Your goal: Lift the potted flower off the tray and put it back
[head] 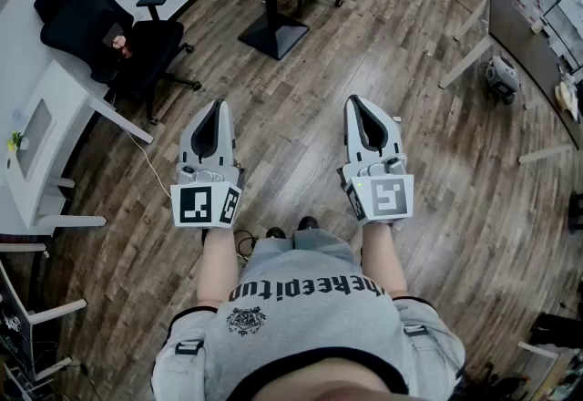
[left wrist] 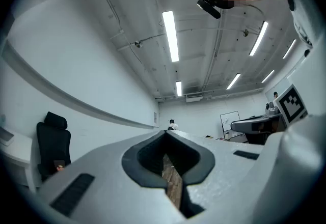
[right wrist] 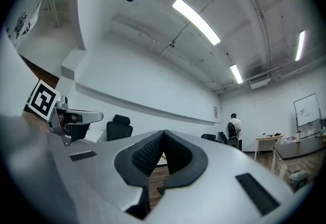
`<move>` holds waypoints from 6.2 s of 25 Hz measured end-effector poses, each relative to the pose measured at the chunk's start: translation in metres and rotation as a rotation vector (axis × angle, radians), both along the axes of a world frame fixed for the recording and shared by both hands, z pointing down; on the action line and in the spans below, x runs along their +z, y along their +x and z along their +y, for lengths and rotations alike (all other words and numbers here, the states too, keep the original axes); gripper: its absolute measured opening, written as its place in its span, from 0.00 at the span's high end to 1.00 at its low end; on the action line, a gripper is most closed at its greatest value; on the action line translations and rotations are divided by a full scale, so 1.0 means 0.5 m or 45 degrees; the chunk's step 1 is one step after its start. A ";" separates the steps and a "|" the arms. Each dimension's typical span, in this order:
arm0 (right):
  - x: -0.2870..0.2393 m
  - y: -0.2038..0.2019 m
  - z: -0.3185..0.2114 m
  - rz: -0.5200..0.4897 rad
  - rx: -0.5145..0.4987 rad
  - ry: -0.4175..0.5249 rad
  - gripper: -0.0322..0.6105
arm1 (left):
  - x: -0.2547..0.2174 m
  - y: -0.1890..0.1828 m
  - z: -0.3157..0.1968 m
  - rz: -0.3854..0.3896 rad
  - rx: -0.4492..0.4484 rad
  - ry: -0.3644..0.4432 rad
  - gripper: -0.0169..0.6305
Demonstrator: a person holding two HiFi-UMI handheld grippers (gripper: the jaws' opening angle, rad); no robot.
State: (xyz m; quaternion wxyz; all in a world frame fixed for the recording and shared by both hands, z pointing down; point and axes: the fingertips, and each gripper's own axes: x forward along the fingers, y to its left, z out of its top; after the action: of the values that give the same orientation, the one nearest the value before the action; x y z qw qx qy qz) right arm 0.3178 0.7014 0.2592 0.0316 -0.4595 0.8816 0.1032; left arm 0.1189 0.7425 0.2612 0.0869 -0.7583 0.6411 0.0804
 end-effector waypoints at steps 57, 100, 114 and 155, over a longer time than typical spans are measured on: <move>-0.026 -0.267 -0.712 -0.067 -0.030 0.066 0.95 | -0.044 -0.278 -0.711 0.001 -0.053 0.130 0.97; -0.040 -0.450 -1.512 -0.073 -0.161 0.079 0.95 | -0.059 -0.427 -1.464 -0.053 -0.124 0.153 0.97; -0.003 -0.480 -1.678 -0.071 -0.181 0.020 0.95 | -0.029 -0.436 -1.620 -0.072 -0.118 0.103 0.97; 0.589 -0.742 -2.093 0.272 -0.089 -0.846 0.55 | 0.134 -0.622 -2.187 -0.072 0.321 -0.118 0.97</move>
State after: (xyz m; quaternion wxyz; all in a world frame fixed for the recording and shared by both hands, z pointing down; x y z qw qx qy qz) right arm -0.0532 -0.3454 0.5535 -0.2086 -0.4010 0.8804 -0.1432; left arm -0.1922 -0.3508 0.3284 0.0591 -0.8380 0.5411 0.0397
